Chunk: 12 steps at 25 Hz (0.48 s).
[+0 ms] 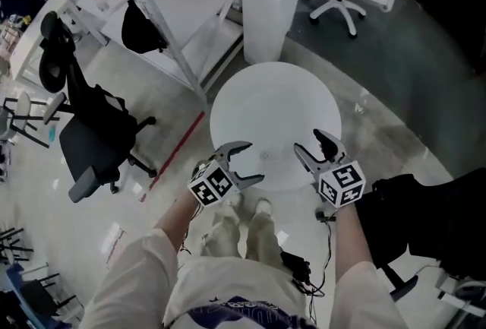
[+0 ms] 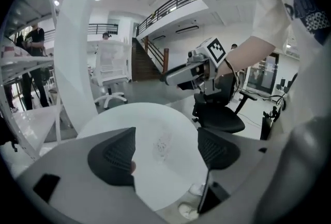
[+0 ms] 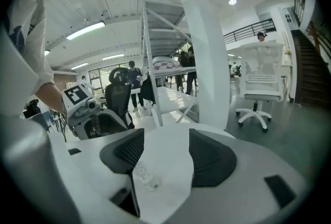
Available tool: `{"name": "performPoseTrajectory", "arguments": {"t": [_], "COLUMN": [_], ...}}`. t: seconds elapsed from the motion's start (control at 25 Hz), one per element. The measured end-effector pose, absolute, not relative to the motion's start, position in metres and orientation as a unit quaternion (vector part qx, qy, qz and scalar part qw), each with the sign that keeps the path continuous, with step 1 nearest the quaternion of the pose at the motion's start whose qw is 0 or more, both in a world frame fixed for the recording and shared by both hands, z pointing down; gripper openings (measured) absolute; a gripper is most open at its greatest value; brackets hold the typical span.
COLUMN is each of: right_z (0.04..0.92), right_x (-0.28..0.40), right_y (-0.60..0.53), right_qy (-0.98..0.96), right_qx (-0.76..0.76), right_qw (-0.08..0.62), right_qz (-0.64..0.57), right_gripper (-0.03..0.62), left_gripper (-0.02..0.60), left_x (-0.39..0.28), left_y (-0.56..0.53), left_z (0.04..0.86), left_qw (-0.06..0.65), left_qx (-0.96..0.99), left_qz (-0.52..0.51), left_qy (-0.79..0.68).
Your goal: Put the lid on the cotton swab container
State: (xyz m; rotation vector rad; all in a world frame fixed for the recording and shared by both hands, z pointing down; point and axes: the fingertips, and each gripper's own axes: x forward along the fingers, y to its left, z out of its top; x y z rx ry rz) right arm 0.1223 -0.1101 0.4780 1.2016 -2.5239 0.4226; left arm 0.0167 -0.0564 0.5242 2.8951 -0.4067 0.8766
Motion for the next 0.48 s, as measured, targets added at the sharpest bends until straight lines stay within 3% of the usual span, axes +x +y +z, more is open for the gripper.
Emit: {"name": "performPoseTrajectory", "arguments": {"t": [0.48], "right_z": [0.537], "right_x": [0.077], "right_y": [-0.113], "right_qy": [-0.913], "right_qx": [0.308], "right_qw": [0.222], "right_qz": [0.15], "right_gripper": [0.27], "left_gripper": [0.367], "left_x": [0.031], "left_y": [-0.068], "left_z": [0.623], "left_qw": [0.142], "left_qx": [0.926], "left_qz": [0.329], "left_qy": [-0.12]}}
